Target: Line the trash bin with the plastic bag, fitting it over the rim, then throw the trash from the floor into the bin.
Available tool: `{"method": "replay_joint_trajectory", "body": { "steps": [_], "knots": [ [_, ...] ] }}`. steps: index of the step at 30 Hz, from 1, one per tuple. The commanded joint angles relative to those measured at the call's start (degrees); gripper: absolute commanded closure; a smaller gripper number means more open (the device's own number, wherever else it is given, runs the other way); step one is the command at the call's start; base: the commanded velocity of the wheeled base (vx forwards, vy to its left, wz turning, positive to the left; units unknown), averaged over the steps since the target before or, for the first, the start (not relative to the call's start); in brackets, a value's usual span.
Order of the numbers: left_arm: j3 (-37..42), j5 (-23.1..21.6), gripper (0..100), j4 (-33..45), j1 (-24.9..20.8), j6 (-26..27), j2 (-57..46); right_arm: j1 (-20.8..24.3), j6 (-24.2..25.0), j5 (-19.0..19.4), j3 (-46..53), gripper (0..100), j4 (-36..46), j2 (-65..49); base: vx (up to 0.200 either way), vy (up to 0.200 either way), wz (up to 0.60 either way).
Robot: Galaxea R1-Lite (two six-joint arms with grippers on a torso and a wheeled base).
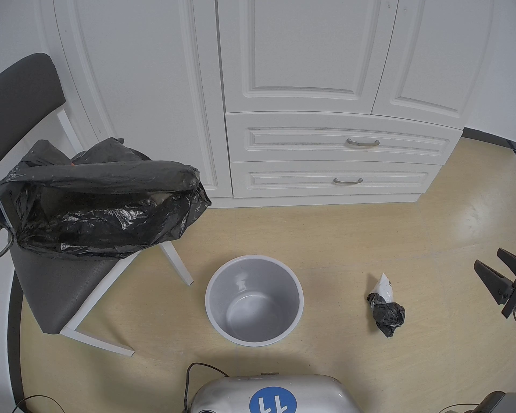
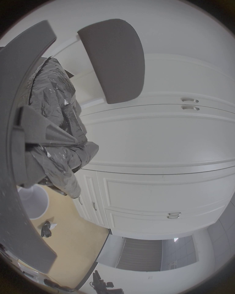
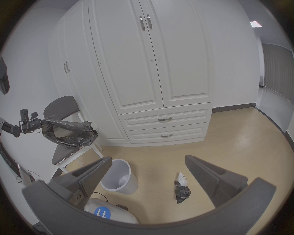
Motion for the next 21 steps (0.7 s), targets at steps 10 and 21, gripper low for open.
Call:
{"method": "replay_joint_trajectory", "body": {
  "steps": [10,21],
  "knots": [
    [-3.5,2.6,100,1.1,-20.1,-10.9,-1.7,10.3,4.6,-1.0,-1.8,0,-4.5,10.2,0.000,0.000,0.00],
    [-16.4,27.6,100,-0.7,-37.3,-22.4,9.1,35.6,16.4,-16.0,-1.5,0,-19.3,34.2,0.000,0.000,0.00]
  ]
}}
